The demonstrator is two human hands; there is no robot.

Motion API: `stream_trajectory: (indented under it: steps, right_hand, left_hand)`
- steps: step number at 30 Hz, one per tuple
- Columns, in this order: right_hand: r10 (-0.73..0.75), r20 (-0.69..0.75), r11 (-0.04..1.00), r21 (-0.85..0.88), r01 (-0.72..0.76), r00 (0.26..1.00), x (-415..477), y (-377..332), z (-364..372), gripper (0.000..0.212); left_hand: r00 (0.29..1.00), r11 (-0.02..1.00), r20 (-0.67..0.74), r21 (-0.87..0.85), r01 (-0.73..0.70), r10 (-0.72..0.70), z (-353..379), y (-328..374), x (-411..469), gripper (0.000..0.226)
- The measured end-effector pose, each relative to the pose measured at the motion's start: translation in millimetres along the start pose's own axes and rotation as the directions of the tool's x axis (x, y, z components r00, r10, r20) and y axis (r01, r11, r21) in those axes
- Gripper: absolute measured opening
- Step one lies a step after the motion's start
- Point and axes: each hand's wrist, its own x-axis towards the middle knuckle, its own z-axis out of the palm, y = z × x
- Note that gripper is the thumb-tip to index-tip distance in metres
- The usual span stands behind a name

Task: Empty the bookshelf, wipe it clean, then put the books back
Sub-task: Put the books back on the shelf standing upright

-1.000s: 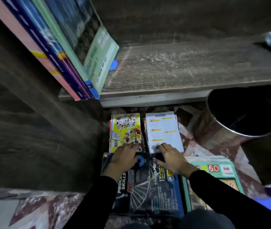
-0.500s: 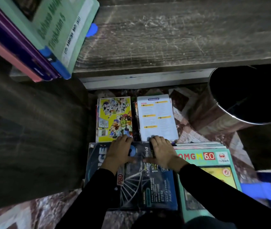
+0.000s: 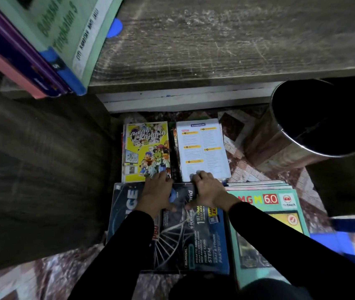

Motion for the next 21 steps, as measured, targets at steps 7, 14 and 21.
stream_trajectory:
  steps: [7,14,21]
  right_hand:
    - [-0.01,-0.01,1.0,-0.003,0.01,1.0,-6.0,1.1,4.5,0.102]
    - [-0.007,0.032,0.999,-0.038,0.009,0.999,-5.0,0.6,1.1,0.097]
    - [-0.057,-0.021,0.994,-0.09,0.055,0.998,-6.9,-2.2,0.1,0.098]
  left_hand:
    - [1.0,0.987,0.028,0.159,0.007,-0.012,-7.9,5.0,2.4,0.085]
    - [1.0,0.984,-0.017,0.178,0.027,-0.024,-8.9,3.8,1.5,0.096]
    - [0.994,0.982,-0.103,0.183,0.043,-0.024,-3.6,2.8,-2.8,0.095]
